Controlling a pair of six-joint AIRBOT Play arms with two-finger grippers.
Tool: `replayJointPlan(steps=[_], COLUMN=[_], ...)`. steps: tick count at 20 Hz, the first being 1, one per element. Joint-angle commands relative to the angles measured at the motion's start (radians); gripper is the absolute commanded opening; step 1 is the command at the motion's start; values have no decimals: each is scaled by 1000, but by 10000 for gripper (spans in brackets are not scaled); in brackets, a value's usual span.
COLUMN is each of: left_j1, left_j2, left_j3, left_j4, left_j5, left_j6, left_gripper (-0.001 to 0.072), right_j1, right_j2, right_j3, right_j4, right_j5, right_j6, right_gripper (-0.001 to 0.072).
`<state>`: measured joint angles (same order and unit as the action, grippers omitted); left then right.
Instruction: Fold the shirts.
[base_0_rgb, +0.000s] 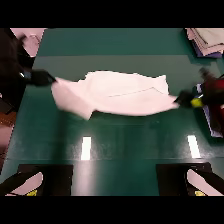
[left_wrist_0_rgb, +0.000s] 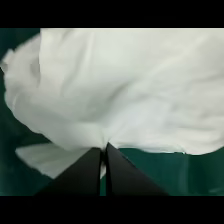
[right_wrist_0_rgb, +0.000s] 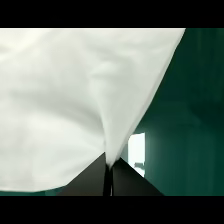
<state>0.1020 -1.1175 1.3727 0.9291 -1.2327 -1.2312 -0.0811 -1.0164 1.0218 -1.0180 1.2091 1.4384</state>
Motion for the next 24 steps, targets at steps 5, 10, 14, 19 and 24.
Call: replayJointPlan(steps=[5,10,14,19,24], left_j1=[0,0,0,0,0], left_j2=[5,183,316,335,214], left_j3=[766,826,827,746,360], left_j4=[6,7,2,0,-12], left_j5=[-64,-22,52,40,-81], left_j6=[-53,-53,-55,-62,-78], left_gripper=[28,28,27,27,28], right_j1=[-117,-235,-347,-425,-355], right_j2=[200,246,249,247,79], right_j3=[672,952,1087,957,778], right_j4=[2,-6,-5,-2,-5], right_j5=[7,130,234,318,475], right_j6=[11,11,11,28,39], right_gripper=[11,11,11,10,10])
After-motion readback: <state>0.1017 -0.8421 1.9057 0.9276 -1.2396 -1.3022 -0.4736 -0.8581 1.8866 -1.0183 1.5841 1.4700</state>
